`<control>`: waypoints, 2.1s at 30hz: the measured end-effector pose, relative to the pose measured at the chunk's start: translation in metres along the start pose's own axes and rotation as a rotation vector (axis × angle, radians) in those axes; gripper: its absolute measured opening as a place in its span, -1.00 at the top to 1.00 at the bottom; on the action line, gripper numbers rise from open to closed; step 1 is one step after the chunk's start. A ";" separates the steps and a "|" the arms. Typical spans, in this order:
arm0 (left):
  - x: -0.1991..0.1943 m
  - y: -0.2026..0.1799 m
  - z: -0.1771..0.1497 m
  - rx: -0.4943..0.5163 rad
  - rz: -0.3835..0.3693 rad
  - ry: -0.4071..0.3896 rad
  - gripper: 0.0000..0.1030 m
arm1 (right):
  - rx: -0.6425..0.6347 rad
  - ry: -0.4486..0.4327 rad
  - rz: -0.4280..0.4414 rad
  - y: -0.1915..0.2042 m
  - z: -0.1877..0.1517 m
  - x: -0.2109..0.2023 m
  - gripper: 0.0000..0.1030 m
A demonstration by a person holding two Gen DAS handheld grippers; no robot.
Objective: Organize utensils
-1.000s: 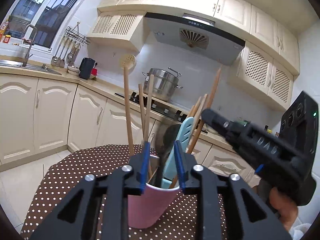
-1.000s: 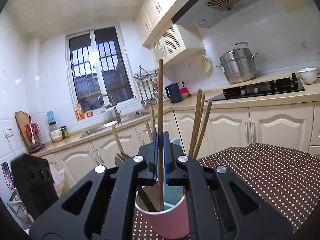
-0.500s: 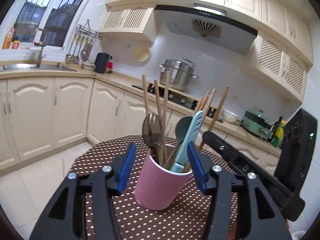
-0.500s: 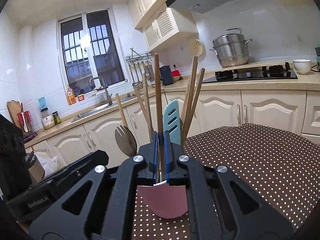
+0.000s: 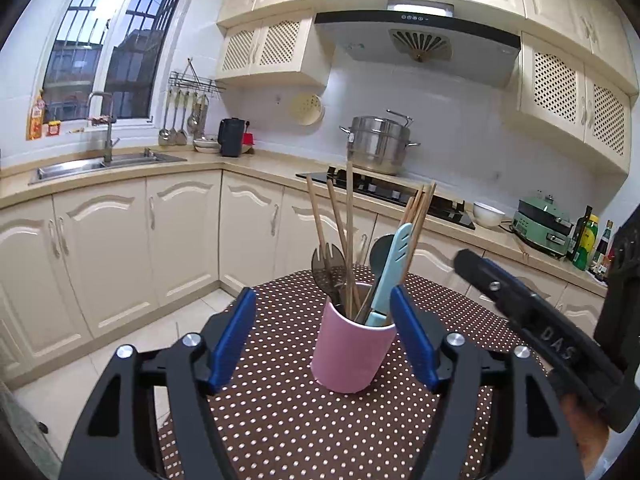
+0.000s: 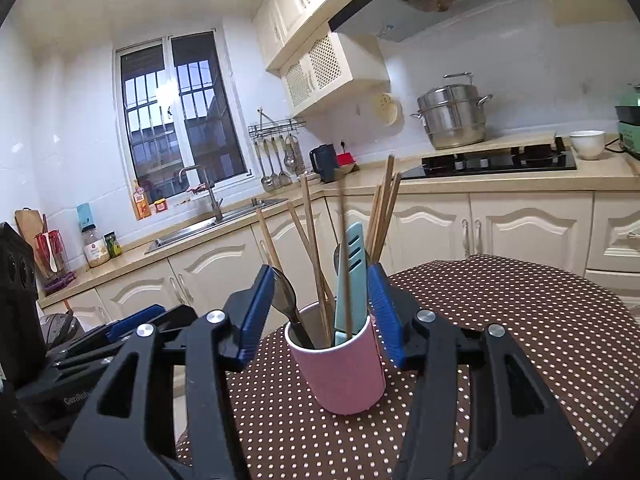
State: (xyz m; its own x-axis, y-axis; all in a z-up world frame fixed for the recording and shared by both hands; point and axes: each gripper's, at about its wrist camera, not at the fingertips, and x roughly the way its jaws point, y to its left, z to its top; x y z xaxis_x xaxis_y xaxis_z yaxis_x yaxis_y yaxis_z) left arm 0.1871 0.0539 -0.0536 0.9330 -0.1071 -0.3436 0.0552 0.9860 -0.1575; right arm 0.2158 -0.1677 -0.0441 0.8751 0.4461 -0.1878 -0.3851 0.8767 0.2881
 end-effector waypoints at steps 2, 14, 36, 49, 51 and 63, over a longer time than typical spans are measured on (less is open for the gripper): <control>-0.011 -0.003 0.004 0.012 0.016 -0.014 -0.37 | 0.009 -0.009 -0.011 0.001 0.004 -0.011 0.00; -0.098 -0.033 0.016 0.121 0.047 -0.131 -0.61 | -0.067 -0.040 -0.108 0.032 0.017 -0.097 -0.35; -0.194 -0.064 0.011 0.201 0.087 -0.250 -0.68 | -0.224 -0.140 -0.233 0.081 0.018 -0.195 -0.69; -0.203 -0.064 0.011 0.195 0.094 -0.259 -0.69 | -0.269 -0.167 -0.261 0.089 0.019 -0.206 -0.71; -0.202 -0.064 0.011 0.191 0.090 -0.254 -0.69 | -0.266 -0.165 -0.258 0.089 0.019 -0.205 -0.71; -0.189 -0.064 0.013 0.202 0.103 -0.257 -0.69 | -0.257 -0.150 -0.250 0.085 0.019 -0.197 -0.72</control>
State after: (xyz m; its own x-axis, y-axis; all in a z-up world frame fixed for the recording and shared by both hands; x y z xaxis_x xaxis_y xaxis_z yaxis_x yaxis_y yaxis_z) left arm 0.0119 0.0127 0.0329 0.9950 0.0046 -0.0998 0.0016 0.9981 0.0616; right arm 0.0166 -0.1844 0.0348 0.9771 0.1984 -0.0775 -0.1988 0.9800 0.0026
